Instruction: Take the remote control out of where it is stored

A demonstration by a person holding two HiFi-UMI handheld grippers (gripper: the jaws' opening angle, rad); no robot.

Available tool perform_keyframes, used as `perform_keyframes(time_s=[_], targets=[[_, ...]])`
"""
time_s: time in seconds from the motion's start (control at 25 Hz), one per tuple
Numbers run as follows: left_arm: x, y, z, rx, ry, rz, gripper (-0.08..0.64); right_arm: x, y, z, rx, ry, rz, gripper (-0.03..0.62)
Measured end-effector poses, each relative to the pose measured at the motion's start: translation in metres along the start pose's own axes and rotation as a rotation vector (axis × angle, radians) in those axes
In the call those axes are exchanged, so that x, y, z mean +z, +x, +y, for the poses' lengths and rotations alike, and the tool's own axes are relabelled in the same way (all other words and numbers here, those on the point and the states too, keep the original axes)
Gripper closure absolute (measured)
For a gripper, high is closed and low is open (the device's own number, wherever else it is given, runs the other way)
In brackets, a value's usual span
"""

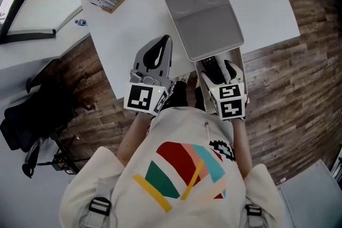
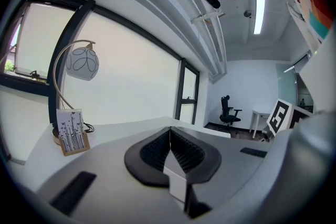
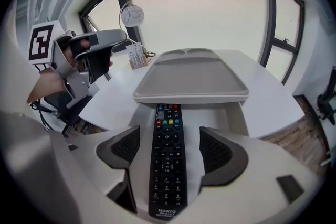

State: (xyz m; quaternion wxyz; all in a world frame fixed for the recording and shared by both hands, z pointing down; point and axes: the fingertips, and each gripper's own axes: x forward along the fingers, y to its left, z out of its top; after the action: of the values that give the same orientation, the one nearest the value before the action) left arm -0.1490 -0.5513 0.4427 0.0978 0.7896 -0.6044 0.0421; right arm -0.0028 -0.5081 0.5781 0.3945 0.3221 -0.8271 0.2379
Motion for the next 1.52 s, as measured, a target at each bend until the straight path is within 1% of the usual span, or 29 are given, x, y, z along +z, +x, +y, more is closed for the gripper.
perform_keyframes(time_s=[0.16,0.32,0.48,0.84,0.88,0.96,1.08,1.52], targets=[[-0.003,-0.004,0.002,0.003,-0.007,0.003,0.549,0.001,0.011,0.001,-0.03,-0.031,0.013,0.25],[-0.003,-0.006,0.004,0.001,-0.008,0.0,0.551,-0.006,0.021,0.0,-0.069,-0.063,0.065,0.255],[-0.004,-0.009,0.009,0.011,-0.012,0.001,0.55,-0.016,0.03,0.002,-0.059,-0.072,0.107,0.255],[-0.006,-0.014,0.016,0.024,-0.011,0.006,0.551,-0.016,0.031,0.003,-0.054,-0.076,0.114,0.255],[-0.006,-0.014,0.016,0.022,-0.009,0.006,0.551,-0.016,0.031,0.003,-0.053,-0.078,0.118,0.263],[-0.005,-0.014,0.015,0.018,-0.001,0.005,0.551,-0.015,0.03,0.003,-0.052,-0.079,0.136,0.344],[-0.005,-0.014,0.012,0.013,0.004,0.003,0.551,-0.016,0.03,0.002,-0.051,-0.065,0.155,0.344],[-0.003,-0.021,0.017,0.03,0.004,-0.004,0.551,-0.012,0.027,-0.003,-0.033,-0.029,0.16,0.345]])
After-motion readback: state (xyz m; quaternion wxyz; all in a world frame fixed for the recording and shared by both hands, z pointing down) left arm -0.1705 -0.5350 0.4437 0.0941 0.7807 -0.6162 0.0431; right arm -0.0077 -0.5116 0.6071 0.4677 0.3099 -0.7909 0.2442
